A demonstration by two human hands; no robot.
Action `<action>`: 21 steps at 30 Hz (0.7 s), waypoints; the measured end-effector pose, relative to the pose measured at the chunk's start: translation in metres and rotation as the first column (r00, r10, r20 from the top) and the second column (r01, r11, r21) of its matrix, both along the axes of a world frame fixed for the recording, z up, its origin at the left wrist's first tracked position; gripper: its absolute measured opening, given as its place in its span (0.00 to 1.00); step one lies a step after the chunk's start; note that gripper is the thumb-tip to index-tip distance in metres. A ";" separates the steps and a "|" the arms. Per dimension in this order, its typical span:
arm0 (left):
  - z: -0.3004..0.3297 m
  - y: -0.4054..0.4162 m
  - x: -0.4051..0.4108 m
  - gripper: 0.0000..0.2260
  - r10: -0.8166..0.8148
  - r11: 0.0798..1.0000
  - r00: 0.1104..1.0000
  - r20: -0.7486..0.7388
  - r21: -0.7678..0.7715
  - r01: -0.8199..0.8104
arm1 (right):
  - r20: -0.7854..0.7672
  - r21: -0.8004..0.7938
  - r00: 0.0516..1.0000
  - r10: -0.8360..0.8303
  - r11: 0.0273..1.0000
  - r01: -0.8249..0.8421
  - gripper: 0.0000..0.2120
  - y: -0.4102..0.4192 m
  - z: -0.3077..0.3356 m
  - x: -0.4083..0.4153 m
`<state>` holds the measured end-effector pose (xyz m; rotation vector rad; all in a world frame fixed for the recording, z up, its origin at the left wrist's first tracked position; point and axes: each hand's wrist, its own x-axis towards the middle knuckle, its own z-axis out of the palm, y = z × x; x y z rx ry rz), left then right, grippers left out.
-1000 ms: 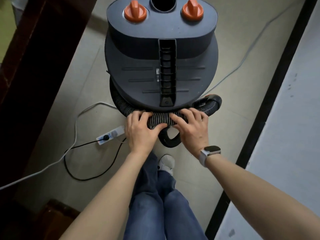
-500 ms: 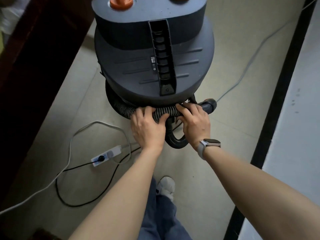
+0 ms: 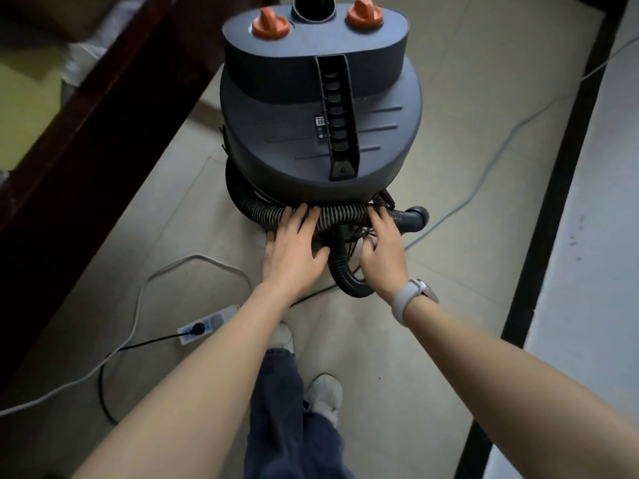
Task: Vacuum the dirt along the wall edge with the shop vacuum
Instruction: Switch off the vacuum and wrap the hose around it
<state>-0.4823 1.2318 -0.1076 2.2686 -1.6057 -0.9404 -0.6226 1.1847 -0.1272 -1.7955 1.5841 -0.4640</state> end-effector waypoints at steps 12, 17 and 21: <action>0.025 -0.017 -0.028 0.17 -0.143 0.880 0.938 0.316 -0.393 0.266 | 0.124 0.716 0.708 -0.695 0.557 0.420 0.18 -0.073 0.024 -0.046; 0.031 -0.055 -0.050 0.24 -0.178 0.834 0.853 0.490 -0.385 0.395 | 0.032 0.775 0.620 -0.784 0.411 0.479 0.17 -0.097 -0.006 -0.078; 0.018 -0.077 -0.069 0.32 -0.106 0.918 0.835 0.540 -0.270 0.291 | -0.017 0.844 0.554 -0.832 0.285 0.454 0.24 -0.116 -0.040 -0.096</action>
